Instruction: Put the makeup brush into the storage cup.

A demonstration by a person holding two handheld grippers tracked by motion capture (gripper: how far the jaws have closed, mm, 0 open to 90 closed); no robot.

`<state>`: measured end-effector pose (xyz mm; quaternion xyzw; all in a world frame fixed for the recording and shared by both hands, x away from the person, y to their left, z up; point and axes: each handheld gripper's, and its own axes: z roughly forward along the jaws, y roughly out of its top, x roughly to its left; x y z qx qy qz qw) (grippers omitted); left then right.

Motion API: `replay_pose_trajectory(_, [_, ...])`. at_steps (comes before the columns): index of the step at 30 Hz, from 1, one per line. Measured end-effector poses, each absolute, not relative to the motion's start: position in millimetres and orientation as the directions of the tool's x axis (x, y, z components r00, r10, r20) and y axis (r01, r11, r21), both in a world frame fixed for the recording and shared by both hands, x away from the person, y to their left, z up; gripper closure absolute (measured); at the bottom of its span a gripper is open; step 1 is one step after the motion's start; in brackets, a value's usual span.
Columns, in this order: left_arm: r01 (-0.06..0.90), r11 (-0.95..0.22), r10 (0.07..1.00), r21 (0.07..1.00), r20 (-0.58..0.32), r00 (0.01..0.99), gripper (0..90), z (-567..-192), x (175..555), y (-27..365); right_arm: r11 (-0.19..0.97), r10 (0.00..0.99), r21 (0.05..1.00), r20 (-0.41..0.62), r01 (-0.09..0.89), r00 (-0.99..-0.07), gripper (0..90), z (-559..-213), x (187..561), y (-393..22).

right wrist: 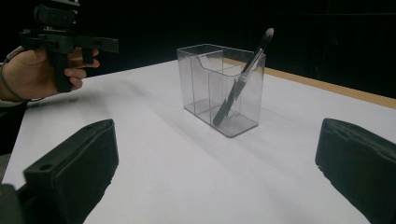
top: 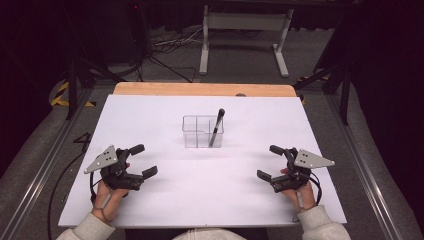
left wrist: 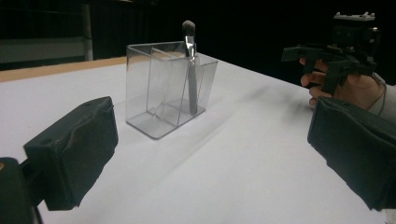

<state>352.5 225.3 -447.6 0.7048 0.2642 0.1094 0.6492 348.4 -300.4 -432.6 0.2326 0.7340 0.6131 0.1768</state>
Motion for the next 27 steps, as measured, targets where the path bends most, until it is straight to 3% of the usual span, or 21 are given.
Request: replay_pose_trajectory(27, [0.259, 0.000, 0.540, 0.966, -0.218, 0.813, 2.4, -459, 351, 224, 0.132, 0.563, 0.980, 0.050, 0.149, -0.825, 0.1, -441, 348, -298])
